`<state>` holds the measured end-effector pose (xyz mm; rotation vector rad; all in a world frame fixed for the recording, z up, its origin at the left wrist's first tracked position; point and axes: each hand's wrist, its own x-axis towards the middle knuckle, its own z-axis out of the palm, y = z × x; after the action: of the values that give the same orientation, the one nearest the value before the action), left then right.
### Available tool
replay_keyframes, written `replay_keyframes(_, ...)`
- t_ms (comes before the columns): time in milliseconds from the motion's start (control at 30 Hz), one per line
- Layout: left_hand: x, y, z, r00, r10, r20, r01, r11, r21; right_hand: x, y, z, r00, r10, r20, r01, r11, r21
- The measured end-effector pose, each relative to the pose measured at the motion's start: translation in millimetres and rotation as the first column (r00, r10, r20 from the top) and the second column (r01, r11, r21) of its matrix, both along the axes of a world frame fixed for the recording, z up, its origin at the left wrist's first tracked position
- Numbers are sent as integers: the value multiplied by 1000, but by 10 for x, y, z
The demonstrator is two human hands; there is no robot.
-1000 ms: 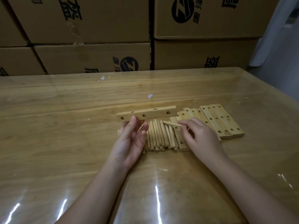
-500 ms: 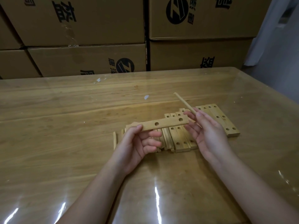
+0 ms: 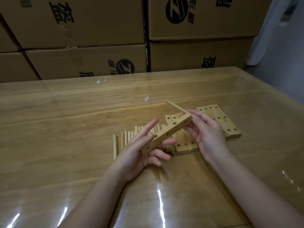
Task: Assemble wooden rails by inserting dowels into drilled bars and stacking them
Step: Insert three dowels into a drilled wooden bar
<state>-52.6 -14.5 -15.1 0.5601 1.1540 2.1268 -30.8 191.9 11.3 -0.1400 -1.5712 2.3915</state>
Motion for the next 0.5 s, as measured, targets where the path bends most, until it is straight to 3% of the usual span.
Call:
replay_keyframes(133, -10, -24, -55, 994, -92, -57, 90, 995, -35, 35, -38, 34, 999, 13, -46, -8, 993, 116)
replay_keyframes(267, 5, 10, -61, 984, -180, 4, 180, 984, 9, 61, -75, 45, 997, -17, -78, 35, 972, 231)
replay_keyframes(400, -20, 6, -49, 998, -2, 64, -1, 999, 42, 31, 41, 90, 983, -172, -68, 180, 976, 123)
replay_keyframes(500, -32, 11, -30, 989, 74, 124, -82, 995, 62, 16, 83, 88, 983, -173, -56, 178, 978, 110)
